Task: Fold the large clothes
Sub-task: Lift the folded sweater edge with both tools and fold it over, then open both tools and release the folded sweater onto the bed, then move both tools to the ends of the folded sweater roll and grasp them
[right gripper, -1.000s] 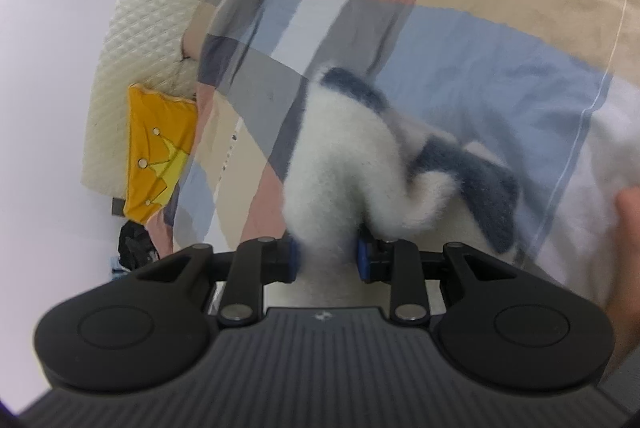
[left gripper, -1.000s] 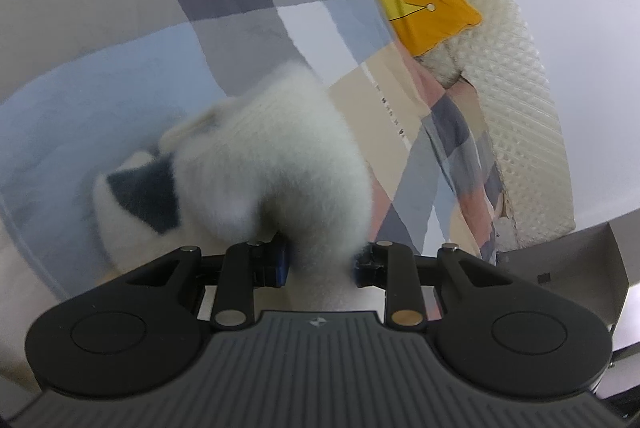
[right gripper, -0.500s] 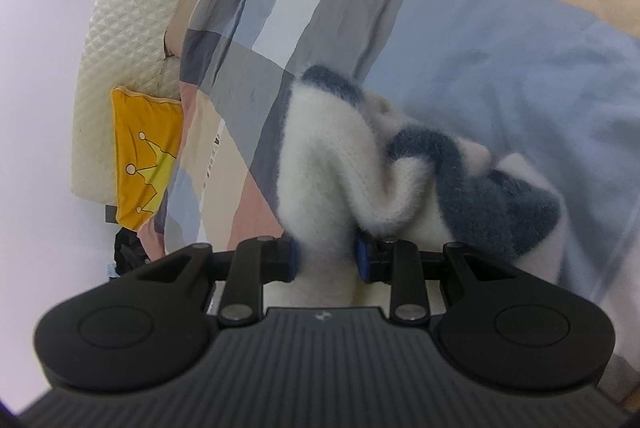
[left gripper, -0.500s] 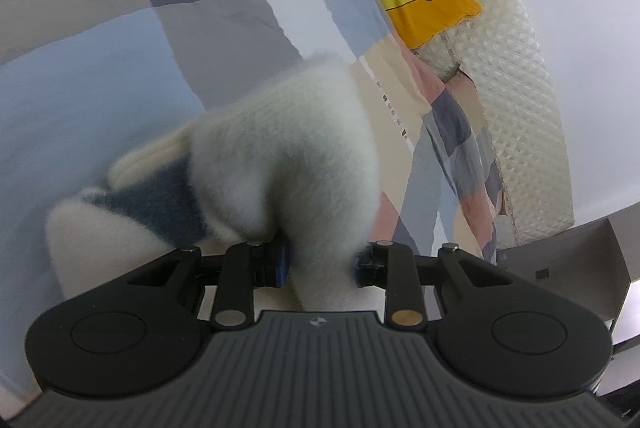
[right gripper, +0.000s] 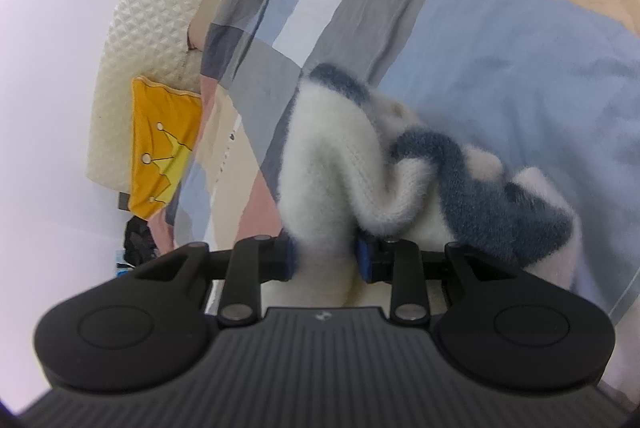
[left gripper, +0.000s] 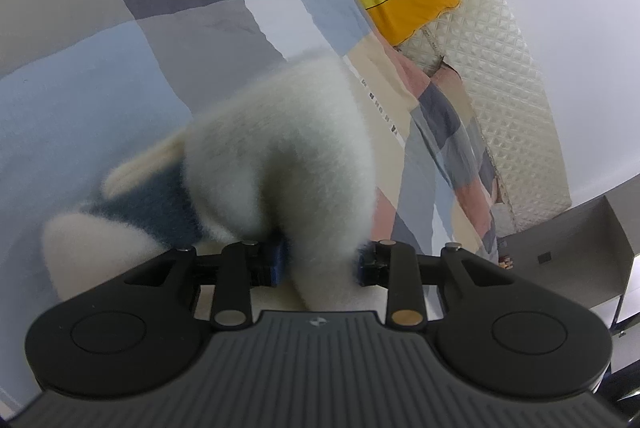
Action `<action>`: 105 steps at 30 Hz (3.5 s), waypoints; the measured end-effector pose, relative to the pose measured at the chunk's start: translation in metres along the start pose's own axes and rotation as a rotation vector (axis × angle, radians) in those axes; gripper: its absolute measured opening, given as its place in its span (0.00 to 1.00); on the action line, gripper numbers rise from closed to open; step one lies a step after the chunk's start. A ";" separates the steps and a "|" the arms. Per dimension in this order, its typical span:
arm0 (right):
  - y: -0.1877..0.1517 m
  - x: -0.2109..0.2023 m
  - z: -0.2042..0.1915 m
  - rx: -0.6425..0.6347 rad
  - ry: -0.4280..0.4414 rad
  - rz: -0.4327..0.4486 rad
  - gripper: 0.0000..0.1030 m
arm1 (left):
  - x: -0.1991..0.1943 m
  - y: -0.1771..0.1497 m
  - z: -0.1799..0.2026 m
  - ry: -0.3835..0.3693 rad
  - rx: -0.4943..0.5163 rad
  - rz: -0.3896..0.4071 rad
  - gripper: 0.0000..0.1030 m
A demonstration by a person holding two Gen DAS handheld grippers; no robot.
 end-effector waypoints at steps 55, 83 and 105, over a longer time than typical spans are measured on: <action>-0.025 0.089 -0.074 -0.910 -0.227 0.047 0.53 | 0.107 -0.011 0.043 0.324 0.653 -0.105 0.82; -0.074 -0.012 -0.068 -0.557 0.097 -0.021 0.60 | -0.043 -0.107 0.041 0.080 0.432 -0.112 0.83; -0.140 0.037 -0.021 -0.160 0.116 -0.316 0.82 | -0.018 -0.097 -0.030 0.005 -0.083 -0.214 0.83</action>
Point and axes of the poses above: each gripper's, at about its wrist camera, not at the fingertips, and x roughly the way its jaws point, z to its right, y to its top, the point moved 4 cm from there along x, roughly the way its jaws point, and after that the axes turned 5 degrees about -y, right-handed, at the moved point
